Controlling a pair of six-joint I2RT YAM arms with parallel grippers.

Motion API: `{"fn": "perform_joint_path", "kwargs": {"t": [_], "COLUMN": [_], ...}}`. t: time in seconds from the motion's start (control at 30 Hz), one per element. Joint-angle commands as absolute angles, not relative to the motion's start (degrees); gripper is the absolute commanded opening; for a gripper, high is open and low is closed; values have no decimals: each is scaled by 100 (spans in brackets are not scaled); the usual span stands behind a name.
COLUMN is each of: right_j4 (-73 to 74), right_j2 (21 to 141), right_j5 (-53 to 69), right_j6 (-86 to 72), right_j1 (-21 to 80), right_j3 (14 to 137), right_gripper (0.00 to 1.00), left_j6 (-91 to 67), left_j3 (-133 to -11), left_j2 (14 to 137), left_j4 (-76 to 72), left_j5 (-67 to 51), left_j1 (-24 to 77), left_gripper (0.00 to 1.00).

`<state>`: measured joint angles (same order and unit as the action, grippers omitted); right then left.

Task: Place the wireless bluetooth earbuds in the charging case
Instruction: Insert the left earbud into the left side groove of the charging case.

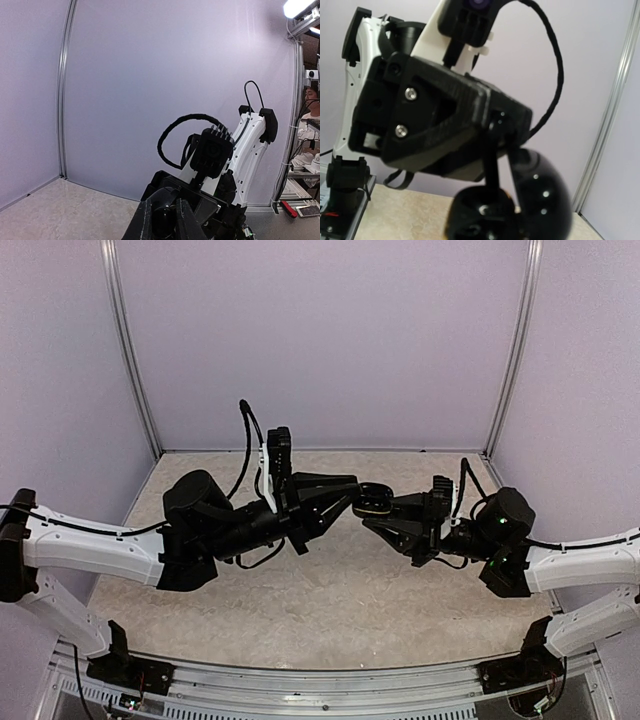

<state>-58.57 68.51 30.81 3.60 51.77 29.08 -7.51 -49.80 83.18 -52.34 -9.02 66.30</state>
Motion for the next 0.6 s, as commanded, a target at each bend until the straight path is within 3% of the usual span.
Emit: {"fn": "perform_joint_path", "kwargs": {"t": [0.0, 0.57], "right_j4": [-6224, -6250], "right_j2": [6820, 6853], "right_j5": [3142, 3242], "right_j6": [261, 205], "right_j1": [5265, 5268], "right_j3": [3027, 3076], "right_gripper": [0, 0], "left_j6": [-813, -670], "left_j3": [-4875, -4988], "left_j2": [8410, 8411], "left_j4": [-5327, -5019], "left_j5": [-855, -624], "left_j1": [6606, 6585], "left_gripper": [11, 12]}}
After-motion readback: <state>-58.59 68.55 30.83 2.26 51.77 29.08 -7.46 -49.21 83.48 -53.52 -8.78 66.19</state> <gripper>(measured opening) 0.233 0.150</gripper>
